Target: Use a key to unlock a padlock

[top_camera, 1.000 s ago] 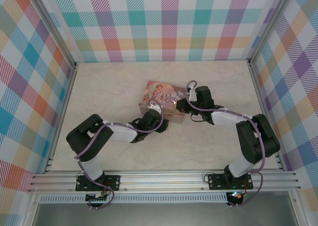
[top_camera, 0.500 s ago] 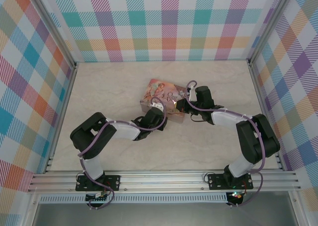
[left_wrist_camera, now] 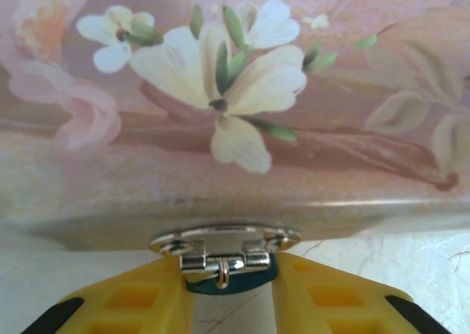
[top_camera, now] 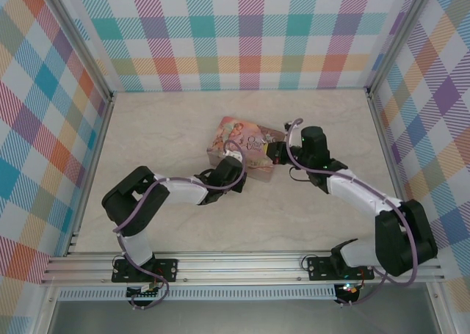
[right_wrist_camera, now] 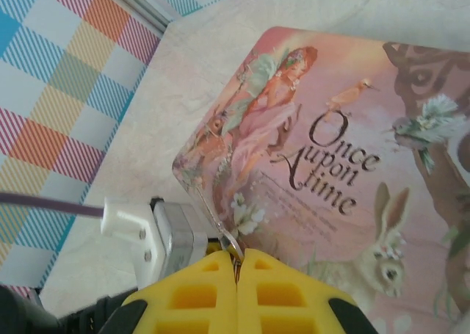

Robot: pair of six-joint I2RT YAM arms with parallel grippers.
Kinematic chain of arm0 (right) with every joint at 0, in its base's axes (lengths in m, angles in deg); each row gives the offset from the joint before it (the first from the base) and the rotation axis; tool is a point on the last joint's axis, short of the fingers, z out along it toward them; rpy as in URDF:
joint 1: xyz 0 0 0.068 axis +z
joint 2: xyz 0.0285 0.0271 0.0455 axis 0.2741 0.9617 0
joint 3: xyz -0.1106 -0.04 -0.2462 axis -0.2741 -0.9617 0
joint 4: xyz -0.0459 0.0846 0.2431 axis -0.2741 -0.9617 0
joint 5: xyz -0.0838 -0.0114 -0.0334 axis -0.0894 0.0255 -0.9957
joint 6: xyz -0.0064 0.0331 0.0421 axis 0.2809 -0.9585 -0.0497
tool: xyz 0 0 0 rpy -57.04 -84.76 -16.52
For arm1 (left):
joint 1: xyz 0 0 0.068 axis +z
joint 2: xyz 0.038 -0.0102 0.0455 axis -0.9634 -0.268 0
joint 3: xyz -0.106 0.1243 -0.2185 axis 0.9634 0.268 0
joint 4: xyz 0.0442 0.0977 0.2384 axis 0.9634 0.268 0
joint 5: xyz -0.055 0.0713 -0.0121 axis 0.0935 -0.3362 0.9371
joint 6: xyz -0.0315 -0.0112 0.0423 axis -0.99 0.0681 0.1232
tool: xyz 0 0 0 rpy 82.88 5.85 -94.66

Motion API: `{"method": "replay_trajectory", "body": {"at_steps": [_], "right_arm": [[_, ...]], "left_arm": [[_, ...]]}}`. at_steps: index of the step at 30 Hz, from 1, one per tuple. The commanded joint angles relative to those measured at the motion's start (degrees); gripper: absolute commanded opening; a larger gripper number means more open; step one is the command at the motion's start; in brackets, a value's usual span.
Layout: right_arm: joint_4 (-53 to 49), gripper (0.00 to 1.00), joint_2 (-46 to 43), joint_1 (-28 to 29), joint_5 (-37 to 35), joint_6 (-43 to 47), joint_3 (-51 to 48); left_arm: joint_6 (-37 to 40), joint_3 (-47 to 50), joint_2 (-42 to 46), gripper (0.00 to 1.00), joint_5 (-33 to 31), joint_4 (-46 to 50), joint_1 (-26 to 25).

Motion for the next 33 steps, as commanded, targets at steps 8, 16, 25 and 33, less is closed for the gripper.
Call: {"method": "replay_trajectory", "body": {"at_steps": [8,16,25,33], "right_arm": [[0.36,0.04,-5.12,0.68,-1.3,4.25,-11.07],[4.71,0.04,-8.79,2.75,-2.76,6.84,-16.88],[8.92,0.05,-8.8,5.55,-4.89,8.51,-21.05],[12.73,0.05,-4.45,7.49,-4.9,8.49,-21.21]], "left_arm": [[-6.52,-7.34,3.47,0.32,2.56,10.69,-0.62],[-10.09,-12.6,3.34,0.32,3.98,17.85,-0.47],[-16.19,-16.54,4.29,0.3,7.34,22.78,0.07],[-19.37,-17.34,4.88,0.29,9.78,22.7,0.62]]}}
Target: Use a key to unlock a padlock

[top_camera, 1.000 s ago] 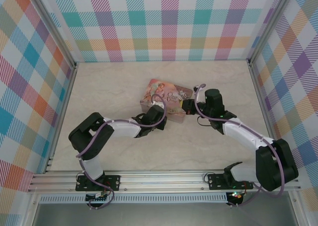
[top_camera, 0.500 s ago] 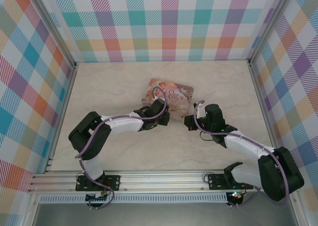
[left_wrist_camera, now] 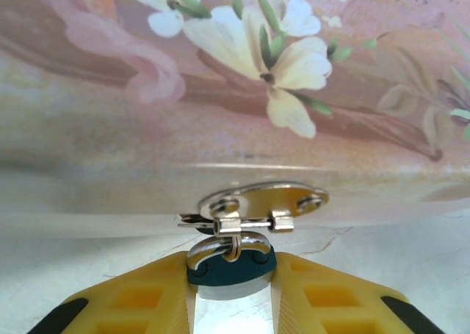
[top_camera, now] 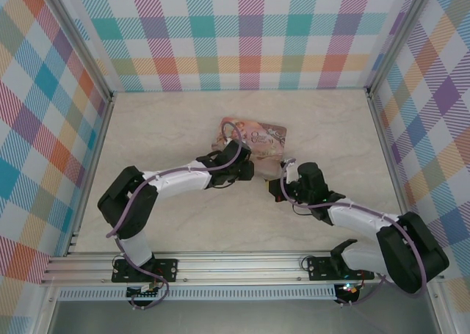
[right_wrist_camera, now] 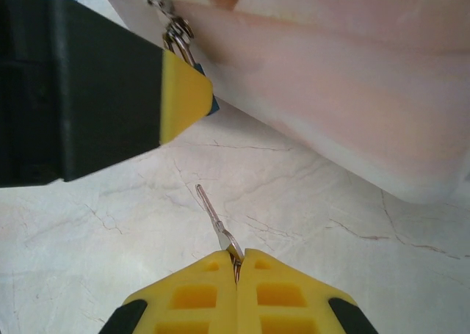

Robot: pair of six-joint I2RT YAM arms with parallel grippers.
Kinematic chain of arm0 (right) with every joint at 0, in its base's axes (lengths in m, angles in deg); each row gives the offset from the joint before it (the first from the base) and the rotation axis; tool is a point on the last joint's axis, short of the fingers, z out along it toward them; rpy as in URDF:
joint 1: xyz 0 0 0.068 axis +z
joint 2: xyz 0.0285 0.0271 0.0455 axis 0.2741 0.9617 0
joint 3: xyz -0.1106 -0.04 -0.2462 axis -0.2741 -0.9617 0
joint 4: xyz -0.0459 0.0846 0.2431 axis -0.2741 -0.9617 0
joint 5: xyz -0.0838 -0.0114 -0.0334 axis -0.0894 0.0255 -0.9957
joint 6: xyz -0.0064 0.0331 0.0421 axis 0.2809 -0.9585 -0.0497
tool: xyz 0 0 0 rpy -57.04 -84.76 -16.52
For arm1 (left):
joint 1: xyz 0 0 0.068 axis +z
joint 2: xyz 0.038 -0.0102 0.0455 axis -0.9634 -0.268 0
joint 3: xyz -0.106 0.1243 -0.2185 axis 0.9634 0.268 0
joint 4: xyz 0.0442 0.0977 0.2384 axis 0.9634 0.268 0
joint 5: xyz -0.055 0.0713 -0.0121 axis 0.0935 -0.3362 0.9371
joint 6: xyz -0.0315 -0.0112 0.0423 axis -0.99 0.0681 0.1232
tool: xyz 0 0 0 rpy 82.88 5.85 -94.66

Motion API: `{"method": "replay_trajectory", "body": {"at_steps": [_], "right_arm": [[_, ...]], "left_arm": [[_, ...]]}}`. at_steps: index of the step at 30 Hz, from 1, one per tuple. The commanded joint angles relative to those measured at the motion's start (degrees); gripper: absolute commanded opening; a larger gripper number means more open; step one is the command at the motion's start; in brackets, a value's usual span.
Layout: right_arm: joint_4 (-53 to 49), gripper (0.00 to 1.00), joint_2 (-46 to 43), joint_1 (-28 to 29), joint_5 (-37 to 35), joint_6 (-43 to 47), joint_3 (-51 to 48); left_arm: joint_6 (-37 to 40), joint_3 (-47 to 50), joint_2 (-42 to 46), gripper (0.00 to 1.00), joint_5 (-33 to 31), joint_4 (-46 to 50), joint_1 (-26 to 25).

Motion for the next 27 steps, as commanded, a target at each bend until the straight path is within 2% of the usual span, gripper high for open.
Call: {"method": "replay_trajectory", "body": {"at_steps": [1,20,27], "right_arm": [[4.04,0.05,1.72,0.92,-0.15,1.02,-0.06],[15.78,0.05,9.15,1.76,3.92,-0.78,-0.78],[19.74,0.05,11.75,1.76,4.34,-1.8,0.84]], "left_arm": [[-2.32,-1.93,2.67,0.29,1.74,-0.79,0.57],[-13.11,1.71,6.69,0.28,10.16,-5.31,4.2],[-14.19,2.78,7.59,0.28,11.01,-6.06,4.83]]}}
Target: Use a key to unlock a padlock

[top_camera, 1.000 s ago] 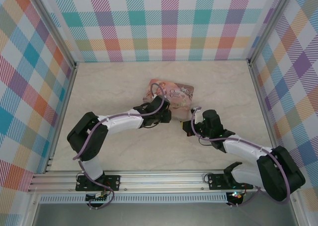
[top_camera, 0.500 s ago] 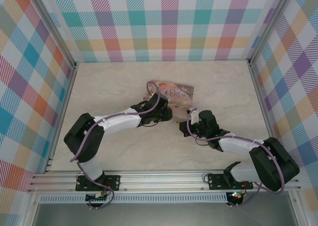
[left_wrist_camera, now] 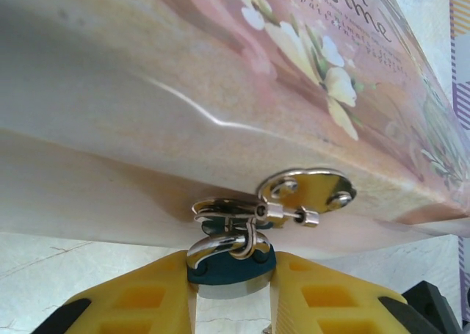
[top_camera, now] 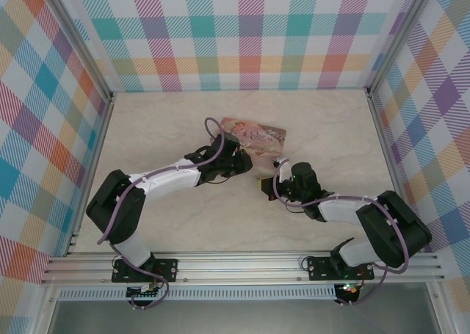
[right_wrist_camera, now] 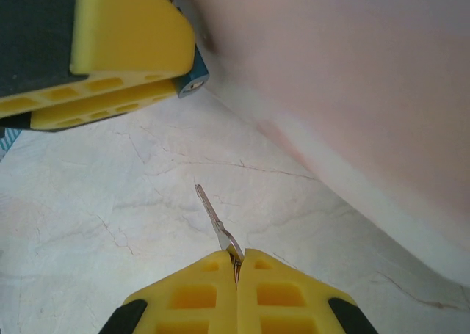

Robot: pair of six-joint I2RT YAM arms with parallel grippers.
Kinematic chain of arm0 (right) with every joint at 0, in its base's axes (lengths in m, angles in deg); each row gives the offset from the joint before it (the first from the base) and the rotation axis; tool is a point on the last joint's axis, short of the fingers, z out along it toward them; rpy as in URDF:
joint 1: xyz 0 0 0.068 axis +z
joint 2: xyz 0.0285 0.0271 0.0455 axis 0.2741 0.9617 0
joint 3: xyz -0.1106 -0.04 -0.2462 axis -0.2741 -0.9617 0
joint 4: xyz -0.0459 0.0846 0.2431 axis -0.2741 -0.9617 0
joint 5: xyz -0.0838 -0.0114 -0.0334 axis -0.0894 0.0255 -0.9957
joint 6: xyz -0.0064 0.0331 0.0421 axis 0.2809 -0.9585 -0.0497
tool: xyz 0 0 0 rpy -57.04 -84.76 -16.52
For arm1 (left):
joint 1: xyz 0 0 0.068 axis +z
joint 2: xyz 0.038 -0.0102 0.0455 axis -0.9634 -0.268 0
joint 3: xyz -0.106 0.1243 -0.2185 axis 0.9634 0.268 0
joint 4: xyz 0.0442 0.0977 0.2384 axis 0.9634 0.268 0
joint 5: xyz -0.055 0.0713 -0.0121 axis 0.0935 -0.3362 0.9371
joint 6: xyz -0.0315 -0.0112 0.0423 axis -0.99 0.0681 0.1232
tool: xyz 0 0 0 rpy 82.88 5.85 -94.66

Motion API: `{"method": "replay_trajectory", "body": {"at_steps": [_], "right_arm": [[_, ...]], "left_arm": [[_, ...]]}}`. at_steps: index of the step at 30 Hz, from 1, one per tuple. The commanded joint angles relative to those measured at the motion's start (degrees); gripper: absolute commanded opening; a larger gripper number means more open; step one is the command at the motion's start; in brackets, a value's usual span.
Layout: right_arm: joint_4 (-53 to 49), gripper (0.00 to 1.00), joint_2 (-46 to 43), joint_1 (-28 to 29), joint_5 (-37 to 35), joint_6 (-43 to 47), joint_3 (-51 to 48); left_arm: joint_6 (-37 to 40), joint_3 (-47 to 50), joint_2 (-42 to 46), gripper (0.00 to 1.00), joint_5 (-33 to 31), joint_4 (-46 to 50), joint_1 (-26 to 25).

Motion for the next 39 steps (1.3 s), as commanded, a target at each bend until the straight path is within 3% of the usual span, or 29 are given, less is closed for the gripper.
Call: {"method": "replay_trajectory", "body": {"at_steps": [1,39], "right_arm": [[3.77,0.05,0.96,0.32,1.51,-0.38,1.32],[4.37,0.05,6.53,0.26,1.78,-0.82,5.71]], "left_arm": [[-1.23,0.75,3.13,0.28,1.22,-3.22,0.45],[-4.38,2.1,4.21,0.28,2.34,-5.65,0.72]]}}
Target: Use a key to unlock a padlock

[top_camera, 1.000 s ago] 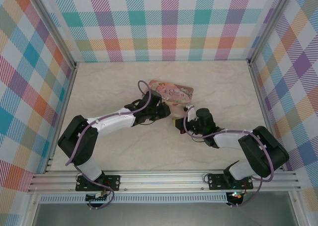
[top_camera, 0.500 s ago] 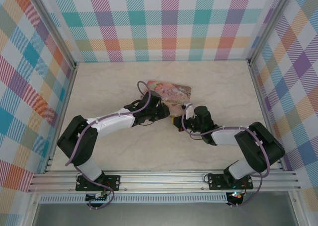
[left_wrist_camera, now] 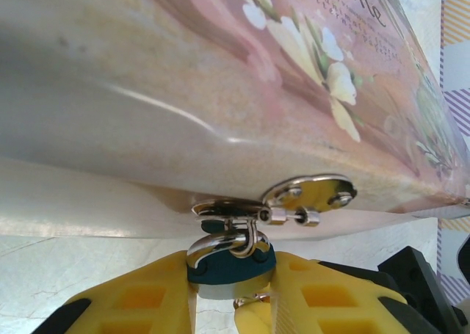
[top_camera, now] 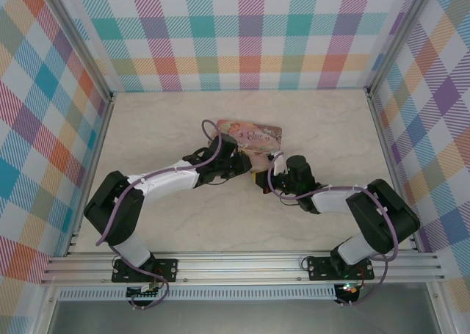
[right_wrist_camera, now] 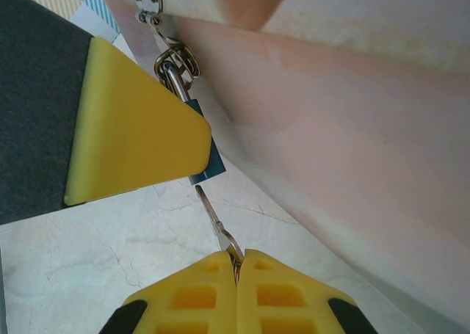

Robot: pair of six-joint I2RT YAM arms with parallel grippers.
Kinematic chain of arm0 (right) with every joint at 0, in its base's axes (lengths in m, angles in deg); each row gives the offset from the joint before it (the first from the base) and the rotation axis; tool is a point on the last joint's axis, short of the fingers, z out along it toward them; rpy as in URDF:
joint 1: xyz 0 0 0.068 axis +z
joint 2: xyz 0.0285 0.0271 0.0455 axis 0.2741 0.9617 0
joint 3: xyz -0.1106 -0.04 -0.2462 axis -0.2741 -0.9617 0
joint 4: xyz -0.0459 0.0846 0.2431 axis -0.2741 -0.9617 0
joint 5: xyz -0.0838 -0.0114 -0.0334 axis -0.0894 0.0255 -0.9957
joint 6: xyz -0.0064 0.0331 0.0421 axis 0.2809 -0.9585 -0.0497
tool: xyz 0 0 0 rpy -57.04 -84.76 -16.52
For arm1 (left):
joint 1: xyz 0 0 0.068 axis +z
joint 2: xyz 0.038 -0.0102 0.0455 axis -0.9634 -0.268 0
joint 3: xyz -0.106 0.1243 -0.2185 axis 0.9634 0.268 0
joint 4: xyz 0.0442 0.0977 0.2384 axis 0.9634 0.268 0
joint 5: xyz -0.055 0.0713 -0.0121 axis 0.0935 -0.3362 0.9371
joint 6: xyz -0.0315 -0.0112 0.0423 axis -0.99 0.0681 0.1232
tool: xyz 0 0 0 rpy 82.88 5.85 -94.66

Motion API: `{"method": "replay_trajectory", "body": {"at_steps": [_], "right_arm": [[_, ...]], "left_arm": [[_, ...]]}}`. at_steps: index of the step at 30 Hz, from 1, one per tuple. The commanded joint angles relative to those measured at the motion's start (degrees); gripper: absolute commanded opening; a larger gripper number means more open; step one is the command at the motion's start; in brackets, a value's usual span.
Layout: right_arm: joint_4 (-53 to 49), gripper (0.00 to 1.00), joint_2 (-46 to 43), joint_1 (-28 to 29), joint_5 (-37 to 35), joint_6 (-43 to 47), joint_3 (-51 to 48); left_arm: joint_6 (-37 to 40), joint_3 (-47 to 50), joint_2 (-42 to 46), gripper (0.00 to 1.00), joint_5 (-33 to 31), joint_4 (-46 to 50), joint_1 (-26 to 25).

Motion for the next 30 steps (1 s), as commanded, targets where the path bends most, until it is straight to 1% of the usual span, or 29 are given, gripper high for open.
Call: {"method": "replay_trajectory", "body": {"at_steps": [1,20,30], "right_arm": [[1.51,0.05,0.21,0.24,-0.3,-0.64,0.32],[1.14,0.05,0.86,0.23,-0.69,-0.95,2.21],[5.22,0.06,1.53,-0.09,-0.06,-1.93,2.44]], "left_arm": [[-0.89,0.43,3.34,0.28,0.97,-4.08,0.55],[-1.03,0.97,3.62,0.28,1.32,-4.39,0.47],[-2.19,1.02,4.4,0.28,2.02,-4.58,0.5]]}}
